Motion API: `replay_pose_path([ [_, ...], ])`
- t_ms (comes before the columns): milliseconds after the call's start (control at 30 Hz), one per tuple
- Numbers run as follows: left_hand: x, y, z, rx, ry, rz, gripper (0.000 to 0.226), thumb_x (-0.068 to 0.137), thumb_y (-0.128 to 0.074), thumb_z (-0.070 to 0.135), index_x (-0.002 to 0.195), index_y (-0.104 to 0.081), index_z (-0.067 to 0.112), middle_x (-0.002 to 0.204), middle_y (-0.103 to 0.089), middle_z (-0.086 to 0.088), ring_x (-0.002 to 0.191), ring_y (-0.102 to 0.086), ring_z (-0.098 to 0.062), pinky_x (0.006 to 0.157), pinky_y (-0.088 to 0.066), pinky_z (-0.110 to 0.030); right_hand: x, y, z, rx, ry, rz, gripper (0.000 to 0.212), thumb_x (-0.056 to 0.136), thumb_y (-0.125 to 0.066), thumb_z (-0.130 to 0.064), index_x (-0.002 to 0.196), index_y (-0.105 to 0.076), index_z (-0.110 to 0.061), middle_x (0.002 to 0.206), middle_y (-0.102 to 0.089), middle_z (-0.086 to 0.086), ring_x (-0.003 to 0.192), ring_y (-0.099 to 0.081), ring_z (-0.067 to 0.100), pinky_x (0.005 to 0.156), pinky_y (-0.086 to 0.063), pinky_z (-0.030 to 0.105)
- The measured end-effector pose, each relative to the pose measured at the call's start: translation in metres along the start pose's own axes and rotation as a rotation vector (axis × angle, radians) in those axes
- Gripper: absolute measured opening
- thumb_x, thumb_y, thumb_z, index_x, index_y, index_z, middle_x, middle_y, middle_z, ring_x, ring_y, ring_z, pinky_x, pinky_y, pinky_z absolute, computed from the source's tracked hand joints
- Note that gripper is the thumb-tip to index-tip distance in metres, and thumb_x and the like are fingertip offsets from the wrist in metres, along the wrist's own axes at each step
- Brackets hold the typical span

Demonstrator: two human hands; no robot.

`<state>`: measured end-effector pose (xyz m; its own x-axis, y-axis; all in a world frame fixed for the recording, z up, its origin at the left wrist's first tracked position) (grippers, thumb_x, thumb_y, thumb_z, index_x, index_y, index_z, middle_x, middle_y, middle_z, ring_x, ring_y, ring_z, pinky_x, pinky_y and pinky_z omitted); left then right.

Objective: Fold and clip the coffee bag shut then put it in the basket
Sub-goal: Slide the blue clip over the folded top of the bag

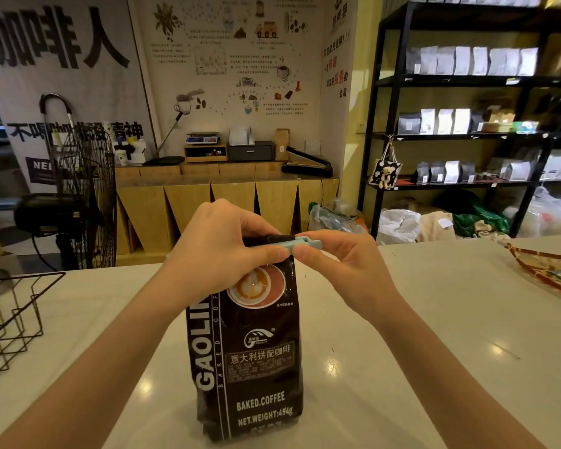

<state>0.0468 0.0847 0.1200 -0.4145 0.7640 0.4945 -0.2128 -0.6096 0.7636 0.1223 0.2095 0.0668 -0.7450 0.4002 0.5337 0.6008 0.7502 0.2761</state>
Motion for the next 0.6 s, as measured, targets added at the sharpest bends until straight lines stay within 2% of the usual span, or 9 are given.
replay_pose_path([
  [67,-0.001,0.000,0.000,0.007,-0.005,0.015,0.024,0.072,-0.067,0.031,0.095,-0.068,0.023,0.068,-0.060,0.017,0.068,-0.062,0.000,0.065,-0.049,-0.012,0.000,-0.001,0.000,-0.015,0.011,0.030,0.041,0.069,-0.057,-0.044,0.099,-0.070,-0.019,0.090,-0.071,-0.008,0.095,-0.063,0.008,0.083,-0.051,0.022],
  [133,-0.001,0.000,0.001,0.032,-0.012,0.032,0.025,0.073,-0.066,0.032,0.096,-0.068,0.022,0.070,-0.061,0.015,0.069,-0.061,0.000,0.060,-0.051,-0.016,-0.001,-0.002,0.000,-0.008,0.028,0.058,0.038,0.070,-0.057,-0.043,0.097,-0.071,-0.021,0.088,-0.070,-0.012,0.093,-0.064,0.005,0.078,-0.051,0.015],
  [200,-0.002,-0.002,0.002,0.071,-0.033,0.069,0.026,0.074,-0.065,0.034,0.097,-0.068,0.021,0.072,-0.063,0.011,0.069,-0.060,-0.001,0.059,-0.049,-0.015,-0.003,-0.003,0.001,0.000,0.042,0.074,0.038,0.072,-0.057,-0.041,0.098,-0.071,-0.019,0.088,-0.071,-0.009,0.093,-0.065,0.008,0.076,-0.052,0.015],
  [300,-0.005,-0.002,0.003,0.122,-0.070,0.130,0.029,0.074,-0.063,0.038,0.098,-0.067,0.021,0.078,-0.069,0.005,0.071,-0.062,-0.006,0.065,-0.052,-0.025,-0.005,-0.003,0.001,-0.008,0.031,0.083,0.036,0.074,-0.057,-0.041,0.099,-0.070,-0.019,0.090,-0.071,-0.008,0.094,-0.065,0.008,0.076,-0.052,0.015],
  [433,-0.002,-0.002,0.000,0.144,-0.152,0.078,0.034,0.075,-0.059,0.048,0.099,-0.065,0.025,0.082,-0.072,0.005,0.070,-0.062,-0.006,0.065,-0.053,-0.029,-0.001,-0.004,-0.001,0.016,0.011,-0.049,0.019,0.082,-0.059,-0.025,0.098,-0.068,-0.022,0.086,-0.070,-0.009,0.089,-0.066,0.008,0.077,-0.053,0.019],
  [500,-0.002,-0.003,-0.004,0.169,-0.176,0.049,0.042,0.073,-0.050,0.054,0.102,-0.064,0.027,0.083,-0.073,0.005,0.069,-0.062,-0.005,0.063,-0.052,-0.028,0.000,-0.003,0.000,0.073,-0.020,-0.091,0.022,0.079,-0.059,-0.029,0.097,-0.068,-0.020,0.085,-0.071,-0.008,0.088,-0.066,0.008,0.078,-0.054,0.021],
  [600,-0.012,0.003,-0.013,0.283,-0.146,0.093,0.062,0.065,-0.045,0.069,0.109,-0.059,0.028,0.090,-0.070,0.008,0.073,-0.058,-0.004,0.064,-0.049,-0.023,0.002,-0.002,0.003,0.135,-0.041,-0.118,0.026,0.070,-0.059,-0.037,0.091,-0.068,-0.024,0.078,-0.070,-0.013,0.085,-0.064,0.005,0.078,-0.052,0.018],
])
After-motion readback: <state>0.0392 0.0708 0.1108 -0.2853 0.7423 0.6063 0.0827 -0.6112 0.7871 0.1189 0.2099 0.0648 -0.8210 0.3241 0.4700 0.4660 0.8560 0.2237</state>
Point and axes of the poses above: each hand's wrist, its own x-axis towards the middle knuckle, its own y-axis out of the back of the hand, z = x × y, the point moved 5 cm from there along x, towards the middle knuckle
